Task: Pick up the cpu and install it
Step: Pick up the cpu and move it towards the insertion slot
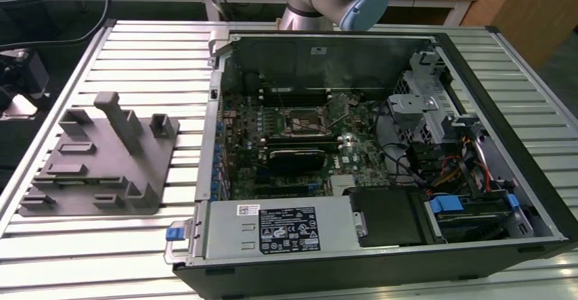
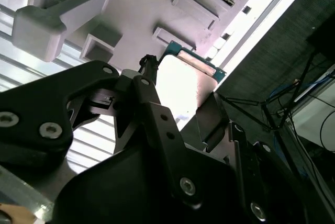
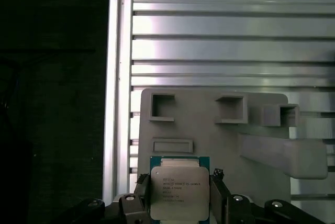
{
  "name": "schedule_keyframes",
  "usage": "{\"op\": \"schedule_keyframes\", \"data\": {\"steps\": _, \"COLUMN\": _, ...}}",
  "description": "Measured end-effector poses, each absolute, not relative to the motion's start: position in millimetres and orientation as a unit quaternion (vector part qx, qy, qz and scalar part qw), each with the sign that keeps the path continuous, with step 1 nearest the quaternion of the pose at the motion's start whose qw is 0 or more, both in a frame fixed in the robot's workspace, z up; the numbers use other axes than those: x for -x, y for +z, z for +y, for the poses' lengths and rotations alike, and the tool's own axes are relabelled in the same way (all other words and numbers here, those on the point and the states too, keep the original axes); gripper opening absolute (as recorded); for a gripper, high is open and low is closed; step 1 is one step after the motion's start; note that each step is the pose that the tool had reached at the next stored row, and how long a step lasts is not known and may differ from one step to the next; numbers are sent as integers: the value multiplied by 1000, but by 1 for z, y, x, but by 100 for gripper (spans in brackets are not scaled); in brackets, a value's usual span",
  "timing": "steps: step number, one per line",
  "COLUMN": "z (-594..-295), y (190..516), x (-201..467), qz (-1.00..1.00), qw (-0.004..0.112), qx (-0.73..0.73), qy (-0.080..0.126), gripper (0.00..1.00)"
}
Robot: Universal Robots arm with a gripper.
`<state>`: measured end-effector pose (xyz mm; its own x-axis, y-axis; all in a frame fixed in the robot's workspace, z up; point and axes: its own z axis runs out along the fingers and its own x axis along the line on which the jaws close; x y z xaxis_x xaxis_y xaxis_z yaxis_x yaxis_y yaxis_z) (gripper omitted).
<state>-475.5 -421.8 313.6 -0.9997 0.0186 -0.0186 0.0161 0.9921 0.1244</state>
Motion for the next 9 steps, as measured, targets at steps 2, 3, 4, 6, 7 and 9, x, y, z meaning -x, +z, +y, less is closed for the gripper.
{"op": "schedule_keyframes", "data": {"steps": 2, "z": -422, "y": 317, "x": 475, "qz": 998, "qw": 10, "qx": -9, "qy": 62, "gripper": 54}}
{"op": "schedule_keyframes", "data": {"steps": 3, "z": -422, "y": 318, "x": 475, "qz": 998, "qw": 10, "qx": -9, "qy": 62, "gripper": 54}}
{"op": "schedule_keyframes", "data": {"steps": 4, "z": -422, "y": 319, "x": 475, "qz": 998, "qw": 10, "qx": -9, "qy": 62, "gripper": 54}}
{"op": "schedule_keyframes", "data": {"steps": 6, "z": -422, "y": 322, "x": 475, "qz": 998, "qw": 11, "qx": -9, "qy": 62, "gripper": 54}}
{"op": "schedule_keyframes", "data": {"steps": 7, "z": -422, "y": 323, "x": 475, "qz": 998, "qw": 11, "qx": -9, "qy": 62, "gripper": 54}}
{"op": "schedule_keyframes", "data": {"steps": 9, "z": -422, "y": 325, "x": 475, "qz": 998, "qw": 11, "qx": -9, "qy": 63, "gripper": 54}}
